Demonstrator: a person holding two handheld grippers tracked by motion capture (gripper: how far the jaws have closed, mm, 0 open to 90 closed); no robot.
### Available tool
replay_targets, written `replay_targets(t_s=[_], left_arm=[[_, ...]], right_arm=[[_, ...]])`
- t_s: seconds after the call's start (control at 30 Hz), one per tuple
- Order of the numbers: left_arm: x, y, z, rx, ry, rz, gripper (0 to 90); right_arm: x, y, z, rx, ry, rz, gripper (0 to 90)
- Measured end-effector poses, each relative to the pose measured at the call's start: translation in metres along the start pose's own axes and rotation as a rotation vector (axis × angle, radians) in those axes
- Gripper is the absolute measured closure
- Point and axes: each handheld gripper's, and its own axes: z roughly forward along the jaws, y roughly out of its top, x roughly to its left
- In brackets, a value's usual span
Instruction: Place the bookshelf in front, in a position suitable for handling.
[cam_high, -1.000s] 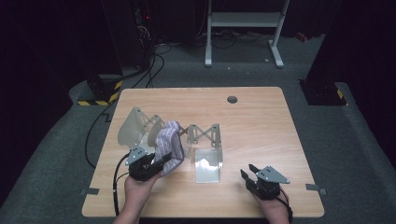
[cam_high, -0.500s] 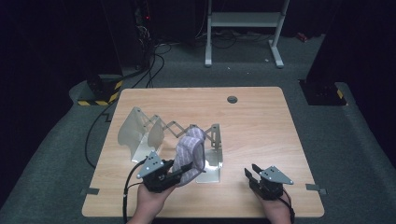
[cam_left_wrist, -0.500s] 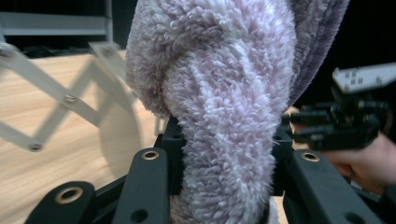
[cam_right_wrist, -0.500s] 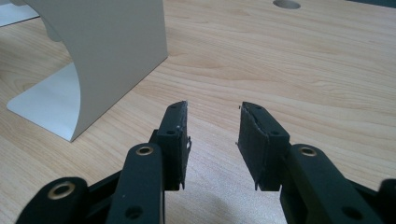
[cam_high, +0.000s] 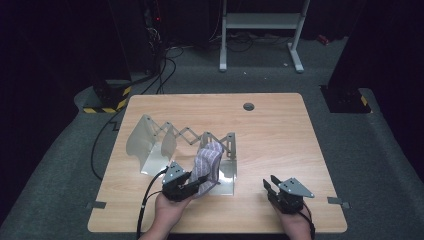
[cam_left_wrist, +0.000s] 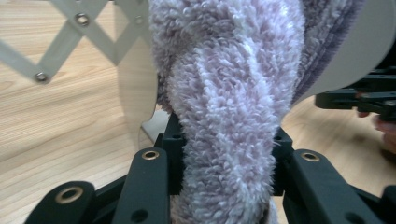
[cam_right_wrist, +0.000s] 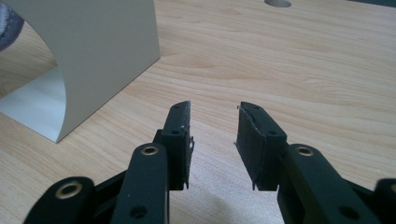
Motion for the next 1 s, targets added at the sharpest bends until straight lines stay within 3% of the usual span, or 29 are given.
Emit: replay_targets(t_s=[0.37,0.63,0.77,1.0], left_arm=[[0.027,0.0,-0.009,-0.018,0.078,-0.04,63.1],[0.032,0.001,-0.01,-0.021,0.1,-0.041,63.1],[0.025,0.001,-0.01,-0.016,0.077,-0.034,63.1],[-0.003,-0.005,0.004,0.03,0.002,0.012,62.9]], right_arm=[[0.0,-0.001,0.0,0.004,0.001,0.004,62.3],[0.0,-0.002,0.001,0.006,0.007,0.003,59.9],[0.001,-0.001,0.001,0.006,0.009,0.0,59.1],[0.001,-0.002,0.002,0.008,0.012,-0.004,58.6]])
